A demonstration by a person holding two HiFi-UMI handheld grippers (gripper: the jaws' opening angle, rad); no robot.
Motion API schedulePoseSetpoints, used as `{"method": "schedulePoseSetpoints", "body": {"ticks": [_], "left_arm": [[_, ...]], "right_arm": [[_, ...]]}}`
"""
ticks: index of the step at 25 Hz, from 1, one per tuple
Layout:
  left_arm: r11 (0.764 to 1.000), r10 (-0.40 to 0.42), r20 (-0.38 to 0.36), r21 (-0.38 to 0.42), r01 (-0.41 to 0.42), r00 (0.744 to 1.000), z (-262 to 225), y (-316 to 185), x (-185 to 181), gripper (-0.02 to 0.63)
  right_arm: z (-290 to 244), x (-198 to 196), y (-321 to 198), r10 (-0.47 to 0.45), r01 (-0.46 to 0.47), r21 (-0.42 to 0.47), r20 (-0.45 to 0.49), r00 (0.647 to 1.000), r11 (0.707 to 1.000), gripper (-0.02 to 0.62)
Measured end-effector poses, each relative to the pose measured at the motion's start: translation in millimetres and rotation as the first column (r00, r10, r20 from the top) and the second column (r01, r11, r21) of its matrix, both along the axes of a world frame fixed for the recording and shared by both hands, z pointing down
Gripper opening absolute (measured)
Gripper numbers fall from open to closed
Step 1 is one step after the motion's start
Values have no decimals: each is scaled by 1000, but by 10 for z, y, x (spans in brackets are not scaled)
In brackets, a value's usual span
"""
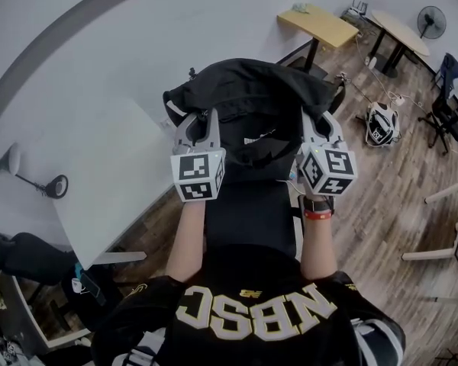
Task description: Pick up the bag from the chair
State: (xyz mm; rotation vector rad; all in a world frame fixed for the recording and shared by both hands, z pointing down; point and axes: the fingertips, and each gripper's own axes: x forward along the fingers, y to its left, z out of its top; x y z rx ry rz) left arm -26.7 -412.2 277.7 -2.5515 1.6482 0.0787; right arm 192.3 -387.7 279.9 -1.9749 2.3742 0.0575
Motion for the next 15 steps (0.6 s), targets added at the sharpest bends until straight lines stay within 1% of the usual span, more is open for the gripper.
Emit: {"method": "schedulePoseSetpoints", "body": {"ticks": [3,8,15], "left_arm": [[1000,-2,5,3,2,1000,1,30,7,43],[1000,-20,48,21,19,999,5,146,78,43],[1000,-10,36,11,9,999,48,324,168,43]], "right_arm": [[33,3,33,-8,8,-13,7,1000,1000,52],[84,31,139,-29,29,-31,14,999,999,64],[114,105,291,-33,33,-36,2,999,999,64]]}}
